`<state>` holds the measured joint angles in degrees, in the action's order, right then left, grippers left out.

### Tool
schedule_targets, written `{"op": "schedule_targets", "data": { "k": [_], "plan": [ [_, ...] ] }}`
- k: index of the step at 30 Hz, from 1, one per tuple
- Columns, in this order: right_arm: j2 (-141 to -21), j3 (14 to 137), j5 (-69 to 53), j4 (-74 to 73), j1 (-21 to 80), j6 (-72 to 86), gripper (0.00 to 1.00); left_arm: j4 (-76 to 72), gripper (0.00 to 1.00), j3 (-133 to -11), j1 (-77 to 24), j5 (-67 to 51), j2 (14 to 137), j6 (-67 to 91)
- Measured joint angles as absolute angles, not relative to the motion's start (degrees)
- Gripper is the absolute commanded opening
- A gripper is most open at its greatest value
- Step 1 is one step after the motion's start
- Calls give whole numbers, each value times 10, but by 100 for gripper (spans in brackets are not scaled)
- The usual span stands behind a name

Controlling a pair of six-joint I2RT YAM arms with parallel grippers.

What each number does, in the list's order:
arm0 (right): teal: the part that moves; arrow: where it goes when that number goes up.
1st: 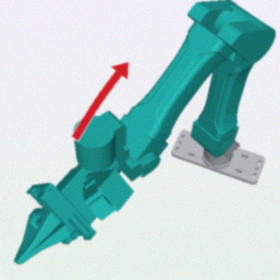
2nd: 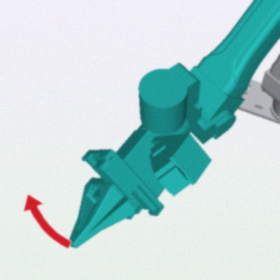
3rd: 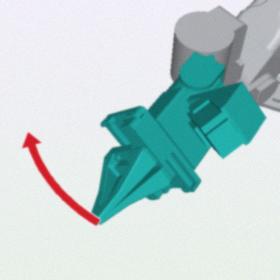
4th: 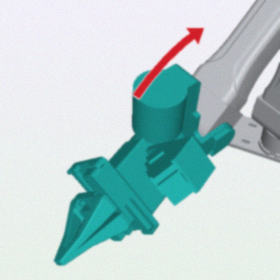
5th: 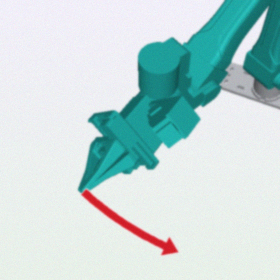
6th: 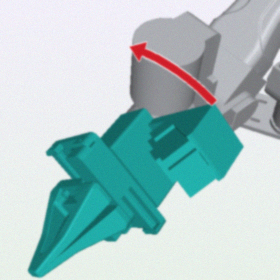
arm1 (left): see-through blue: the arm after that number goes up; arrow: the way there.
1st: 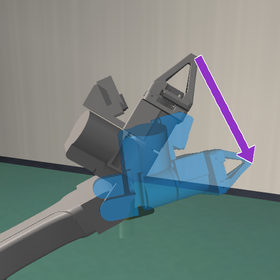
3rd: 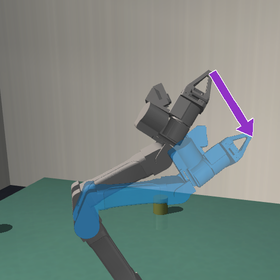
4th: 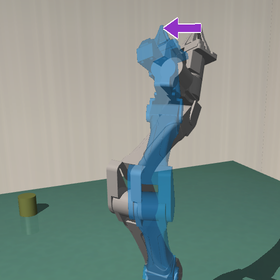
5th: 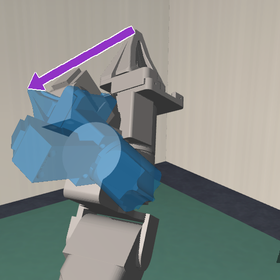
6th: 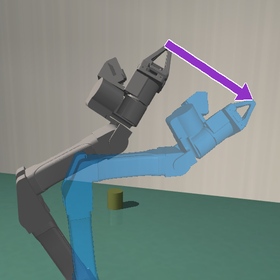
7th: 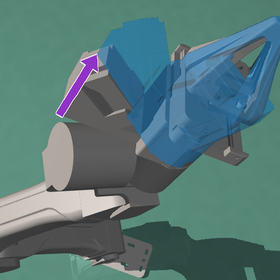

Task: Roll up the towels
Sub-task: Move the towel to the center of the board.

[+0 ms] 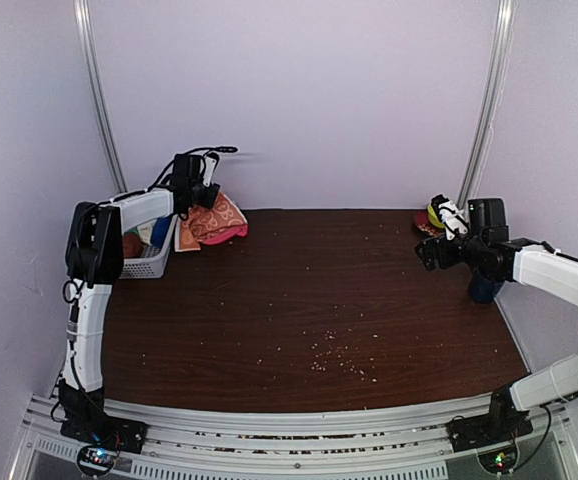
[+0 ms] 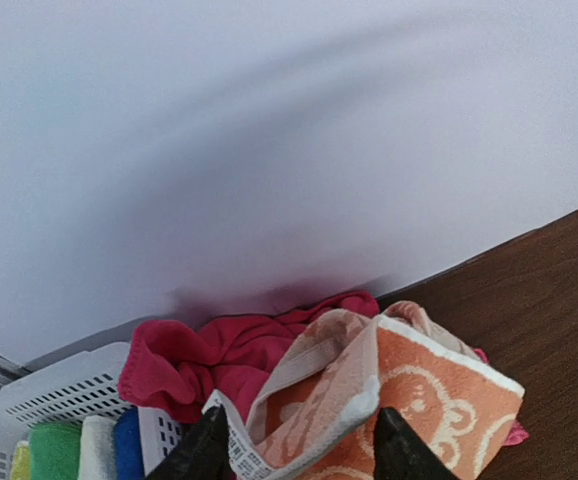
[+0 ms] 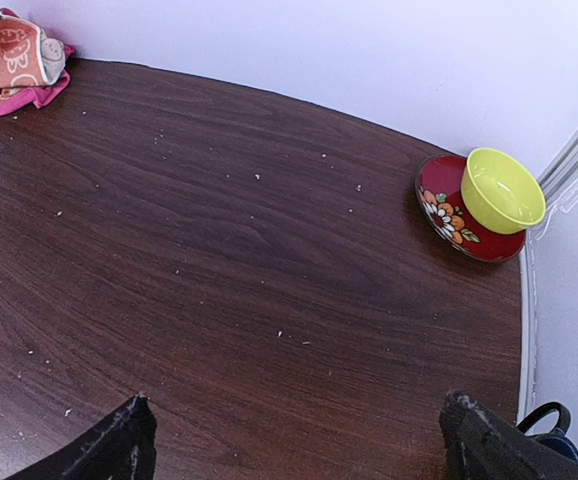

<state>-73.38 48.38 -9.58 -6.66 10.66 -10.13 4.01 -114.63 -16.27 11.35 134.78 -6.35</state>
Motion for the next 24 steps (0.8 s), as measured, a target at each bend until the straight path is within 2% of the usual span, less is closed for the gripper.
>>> {"op": "schedule_targets", "data": {
  "k": [3, 9, 16, 24],
  "plan": [
    [-734, 484, -96, -67, 108, -101, 100, 35, 43, -1146, -164, 97, 1354, -66],
    [-734, 484, -96, -66, 109, -101, 100, 40, 0, -1141, -166, 61, 1364, -63],
    [-734, 484, -96, -66, 109, -101, 100, 48, 0, -1137, -166, 17, 1364, -41],
    [-734, 484, -96, -66, 112, -103, 100, 61, 0, -1118, -175, -68, 1340, 68]
  ]
}}
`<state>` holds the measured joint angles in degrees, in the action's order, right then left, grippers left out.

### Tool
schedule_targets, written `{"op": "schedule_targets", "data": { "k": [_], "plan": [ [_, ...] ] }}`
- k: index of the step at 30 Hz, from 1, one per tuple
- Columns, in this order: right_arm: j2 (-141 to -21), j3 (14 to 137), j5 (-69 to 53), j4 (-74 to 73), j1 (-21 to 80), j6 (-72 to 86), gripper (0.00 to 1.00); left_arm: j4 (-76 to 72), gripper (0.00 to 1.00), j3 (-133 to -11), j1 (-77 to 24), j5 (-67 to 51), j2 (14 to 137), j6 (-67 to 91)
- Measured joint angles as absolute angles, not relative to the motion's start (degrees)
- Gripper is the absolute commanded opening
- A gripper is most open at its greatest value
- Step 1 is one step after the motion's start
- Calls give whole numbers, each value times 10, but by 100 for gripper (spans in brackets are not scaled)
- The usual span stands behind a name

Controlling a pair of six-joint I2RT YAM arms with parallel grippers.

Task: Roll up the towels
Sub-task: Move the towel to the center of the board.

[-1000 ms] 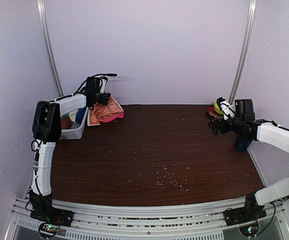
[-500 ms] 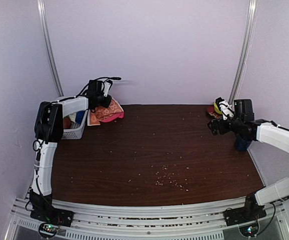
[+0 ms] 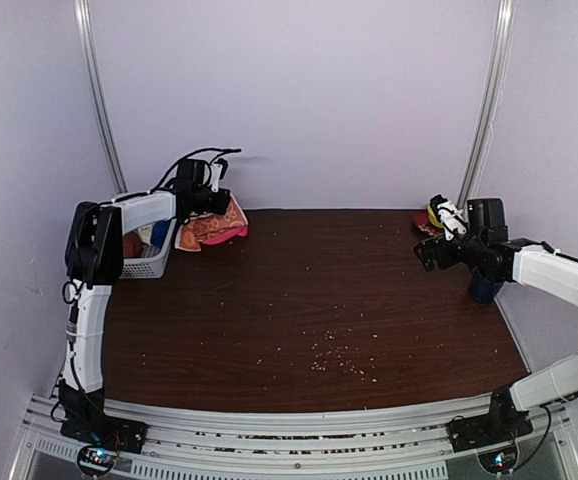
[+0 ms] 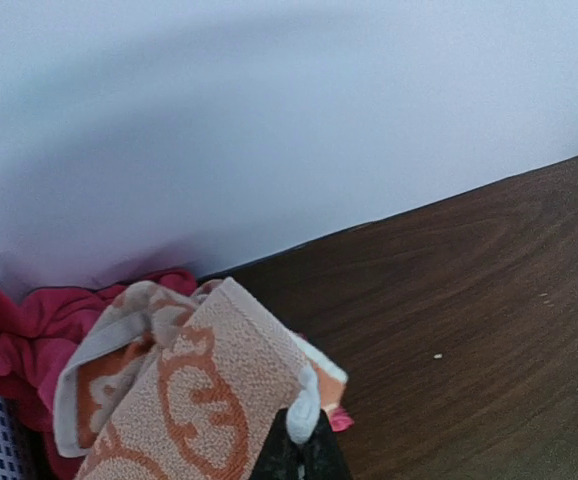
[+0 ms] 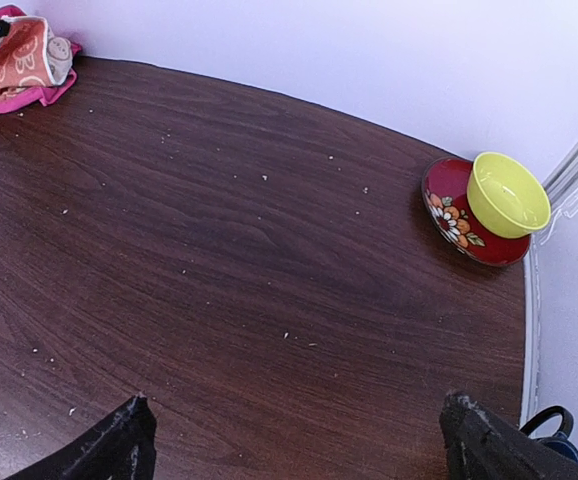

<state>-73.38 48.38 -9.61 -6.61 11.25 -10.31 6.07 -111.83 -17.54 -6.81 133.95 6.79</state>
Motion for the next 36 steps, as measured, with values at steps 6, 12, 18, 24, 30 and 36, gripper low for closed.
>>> {"op": "schedule_targets", "data": {
  "k": [6, 12, 18, 24, 30, 36],
  "plan": [
    [-727, 483, -116, -66, 114, -115, 100, 62, 0, -1100, -241, -122, 1288, 132],
    [-709, 475, -163, -67, 116, -134, 100, 76, 0, -1074, -344, -146, 1228, 157],
    [-693, 472, -211, -68, 119, -151, 100, 63, 0, -967, -414, -156, 1127, 194],
    [-676, 464, -272, -75, 125, -167, 98, 26, 0, -901, -488, -158, 1096, 233],
    [-664, 461, -344, -100, 126, -197, 96, -14, 0, -848, -563, -156, 1094, 275],
    [-648, 450, -413, -120, 129, -224, 96, -84, 0, -834, -591, -165, 1094, 307]
  ]
}}
